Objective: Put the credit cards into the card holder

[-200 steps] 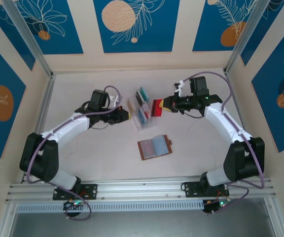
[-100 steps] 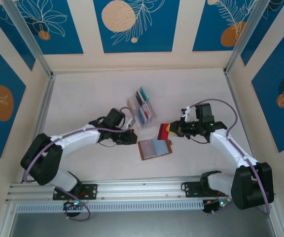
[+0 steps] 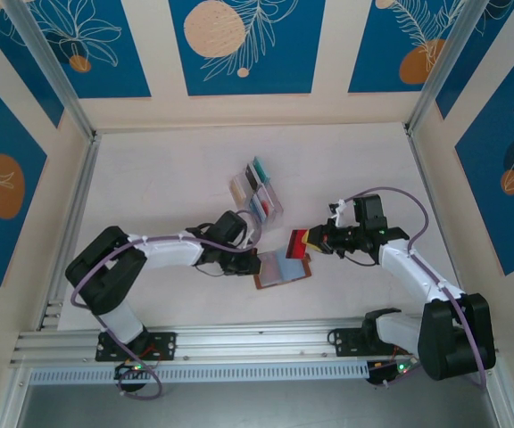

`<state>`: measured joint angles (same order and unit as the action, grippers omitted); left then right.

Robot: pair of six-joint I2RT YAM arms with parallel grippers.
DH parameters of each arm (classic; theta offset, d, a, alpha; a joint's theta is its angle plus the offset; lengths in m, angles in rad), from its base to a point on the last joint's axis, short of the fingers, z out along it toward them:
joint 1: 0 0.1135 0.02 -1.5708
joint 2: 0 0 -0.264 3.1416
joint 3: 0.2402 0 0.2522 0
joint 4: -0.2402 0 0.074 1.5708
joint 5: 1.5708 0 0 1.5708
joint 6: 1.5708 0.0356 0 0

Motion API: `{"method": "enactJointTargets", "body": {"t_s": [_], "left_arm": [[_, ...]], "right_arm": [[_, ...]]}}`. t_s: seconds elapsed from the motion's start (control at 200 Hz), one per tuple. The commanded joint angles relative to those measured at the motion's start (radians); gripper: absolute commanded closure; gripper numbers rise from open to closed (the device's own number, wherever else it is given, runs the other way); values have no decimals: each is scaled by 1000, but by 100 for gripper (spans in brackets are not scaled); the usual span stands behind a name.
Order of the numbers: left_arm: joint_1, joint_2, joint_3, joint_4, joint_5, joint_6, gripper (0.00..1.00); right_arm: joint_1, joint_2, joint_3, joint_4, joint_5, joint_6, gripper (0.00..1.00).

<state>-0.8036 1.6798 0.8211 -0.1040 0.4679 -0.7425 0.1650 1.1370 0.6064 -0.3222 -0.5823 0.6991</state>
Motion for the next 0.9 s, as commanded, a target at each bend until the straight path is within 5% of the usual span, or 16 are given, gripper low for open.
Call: {"method": "enactJointTargets", "body": {"t_s": [0.0, 0.895], "left_arm": [[-7, 37, -4, 8, -30, 4, 95], [74, 85, 26, -109, -96, 89, 97]], "right_arm": [[0, 8, -16, -6, -1, -40, 100], [160, 186, -27, 126, 134, -42, 100]]}}
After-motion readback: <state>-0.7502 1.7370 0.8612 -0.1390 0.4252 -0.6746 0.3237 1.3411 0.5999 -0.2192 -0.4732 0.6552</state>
